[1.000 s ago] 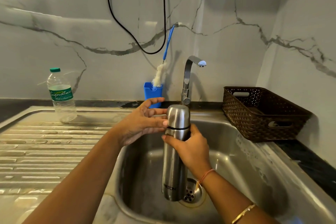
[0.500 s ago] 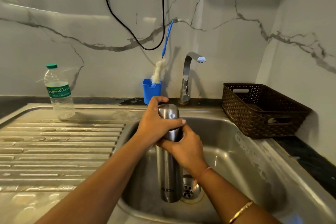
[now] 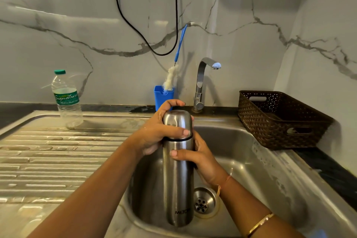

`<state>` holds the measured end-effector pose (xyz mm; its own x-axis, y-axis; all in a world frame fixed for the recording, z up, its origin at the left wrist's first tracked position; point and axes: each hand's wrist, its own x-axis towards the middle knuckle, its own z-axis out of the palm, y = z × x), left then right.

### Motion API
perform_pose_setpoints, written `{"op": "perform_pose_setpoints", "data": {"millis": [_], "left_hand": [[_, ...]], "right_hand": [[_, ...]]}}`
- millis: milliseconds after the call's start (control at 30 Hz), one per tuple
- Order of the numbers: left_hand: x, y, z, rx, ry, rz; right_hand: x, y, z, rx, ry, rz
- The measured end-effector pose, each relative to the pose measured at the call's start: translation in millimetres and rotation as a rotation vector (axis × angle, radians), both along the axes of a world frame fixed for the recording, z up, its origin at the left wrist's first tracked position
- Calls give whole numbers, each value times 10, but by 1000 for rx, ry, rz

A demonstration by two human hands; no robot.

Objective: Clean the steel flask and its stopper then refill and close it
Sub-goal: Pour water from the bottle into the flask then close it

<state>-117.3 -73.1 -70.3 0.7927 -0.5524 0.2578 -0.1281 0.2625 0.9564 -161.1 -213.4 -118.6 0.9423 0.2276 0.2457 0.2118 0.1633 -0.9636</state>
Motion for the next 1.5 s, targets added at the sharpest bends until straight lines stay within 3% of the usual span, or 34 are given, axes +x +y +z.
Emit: {"op": "perform_pose_setpoints", "data": {"millis": [133, 333, 533, 633, 733, 833, 967, 1033, 1133, 1200, 1333, 1500], "left_hand": [[-1, -73, 12, -80, 32, 148], [-46, -107, 161, -173, 73, 440], [36, 107, 344, -411, 163, 691], [88, 192, 385, -500, 207, 768], [115, 238, 369, -538, 281, 814], [128, 254, 355, -553, 324, 805], [136, 236, 337, -441, 222, 760], [138, 232, 314, -433, 204, 745], [180, 244, 265, -493, 285, 765], [221, 285, 226, -523, 374, 811], [239, 358, 176, -557, 456, 828], [189, 285, 240, -512, 319, 796]], "right_hand": [[24, -34, -9, -4, -1, -100], [21, 16, -36, -196, -72, -254], [182, -202, -85, 72, 228, -646], [169, -206, -121, 296, 494, -397], [144, -145, -102, 471, 513, -251], [125, -122, -101, 442, 516, -280], [80, -170, -39, 296, 819, -214], [72, -220, -30, 261, 861, -181], [45, -179, 12, 314, 762, -223], [54, -108, 4, 357, 591, -343], [38, 6, 17, 165, 279, -561], [60, -57, 24, 190, 314, -622]]}}
